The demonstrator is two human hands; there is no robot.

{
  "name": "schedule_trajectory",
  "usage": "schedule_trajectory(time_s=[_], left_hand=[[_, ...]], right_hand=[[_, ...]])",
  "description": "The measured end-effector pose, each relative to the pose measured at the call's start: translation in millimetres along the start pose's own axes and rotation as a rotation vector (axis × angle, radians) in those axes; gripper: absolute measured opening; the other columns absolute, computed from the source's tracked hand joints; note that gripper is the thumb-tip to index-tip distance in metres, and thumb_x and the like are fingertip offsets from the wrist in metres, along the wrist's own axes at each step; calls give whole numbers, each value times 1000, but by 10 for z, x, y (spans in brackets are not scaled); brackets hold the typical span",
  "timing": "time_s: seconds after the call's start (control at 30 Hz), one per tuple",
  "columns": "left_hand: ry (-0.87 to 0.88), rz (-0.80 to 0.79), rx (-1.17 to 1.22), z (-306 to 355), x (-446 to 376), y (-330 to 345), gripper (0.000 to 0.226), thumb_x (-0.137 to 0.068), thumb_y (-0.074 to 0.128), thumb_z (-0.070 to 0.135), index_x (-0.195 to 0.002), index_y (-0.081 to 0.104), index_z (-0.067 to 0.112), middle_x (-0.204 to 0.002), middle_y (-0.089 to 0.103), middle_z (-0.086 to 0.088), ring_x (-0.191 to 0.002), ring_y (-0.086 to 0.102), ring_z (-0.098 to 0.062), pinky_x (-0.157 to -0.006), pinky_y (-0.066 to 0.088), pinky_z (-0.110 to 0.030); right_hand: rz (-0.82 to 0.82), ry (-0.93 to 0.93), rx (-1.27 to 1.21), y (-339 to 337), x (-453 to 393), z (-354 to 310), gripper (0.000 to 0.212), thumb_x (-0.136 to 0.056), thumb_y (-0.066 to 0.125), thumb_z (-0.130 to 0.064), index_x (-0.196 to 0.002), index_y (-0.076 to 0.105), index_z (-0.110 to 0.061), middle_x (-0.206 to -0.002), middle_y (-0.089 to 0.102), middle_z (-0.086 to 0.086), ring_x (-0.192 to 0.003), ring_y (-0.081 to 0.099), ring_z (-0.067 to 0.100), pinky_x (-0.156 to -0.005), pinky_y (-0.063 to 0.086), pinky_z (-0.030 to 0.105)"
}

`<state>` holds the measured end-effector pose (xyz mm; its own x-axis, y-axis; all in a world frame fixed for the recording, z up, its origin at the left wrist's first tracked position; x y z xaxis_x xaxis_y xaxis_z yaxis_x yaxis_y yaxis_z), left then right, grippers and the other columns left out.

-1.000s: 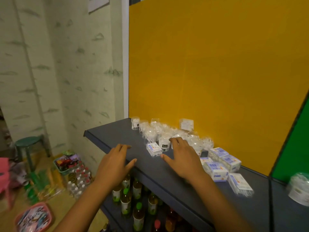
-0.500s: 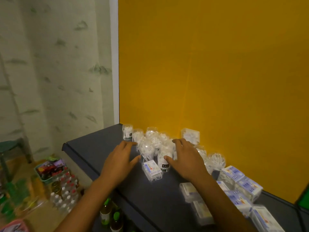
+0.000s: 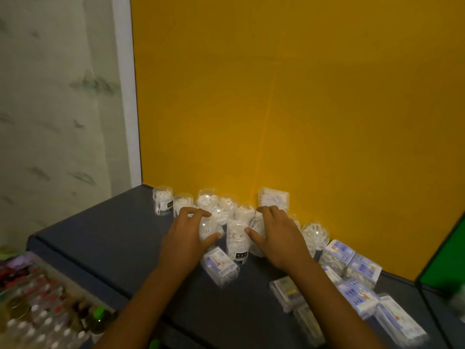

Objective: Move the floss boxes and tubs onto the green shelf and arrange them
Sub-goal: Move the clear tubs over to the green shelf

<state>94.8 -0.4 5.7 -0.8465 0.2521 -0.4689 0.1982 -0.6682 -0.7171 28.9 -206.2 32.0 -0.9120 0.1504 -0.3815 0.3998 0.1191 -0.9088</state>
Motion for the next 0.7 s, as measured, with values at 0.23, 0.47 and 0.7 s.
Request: schedule_trajectory(time_s=[0.23, 0.47, 0.7], left_hand=[[4, 32, 115, -74, -62, 36, 51, -73, 79, 38, -108, 43, 31, -124, 50, 0, -109, 53, -20, -83, 46, -29], [-21, 2, 298, -187, -146, -34, 46, -71, 82, 28, -101, 47, 33, -117, 59, -3, -104, 56, -21, -79, 51, -35], [111, -16, 700, -17, -219, -363, 31, -86, 69, 13, -108, 64, 34, -118, 61, 25, -113, 54, -1, -92, 47, -29]], right_hand=[[19, 32, 22, -37, 36, -14, 58, -95, 47, -54, -143, 36, -23, -144, 44, 3, -127, 45, 24, -102, 39, 35], [35, 63, 47, -155, 53, 53, 46, -98, 47, -45, -137, 41, -21, -132, 49, 6, -119, 49, 28, -93, 43, 40], [-20, 103, 44, -138, 34, 49, 49, -98, 48, -47, -142, 37, -27, -135, 46, 7, -114, 56, 30, -85, 48, 38]])
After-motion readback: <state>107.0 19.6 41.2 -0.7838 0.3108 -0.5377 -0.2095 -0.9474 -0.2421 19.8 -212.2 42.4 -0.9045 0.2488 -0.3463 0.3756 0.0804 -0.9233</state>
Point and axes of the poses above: each hand's wrist, its own x-axis away from the middle knuckle, its own y-axis out of the palm, z = x × y, the point moved 4 cm from there along -x, towards the middle knuckle
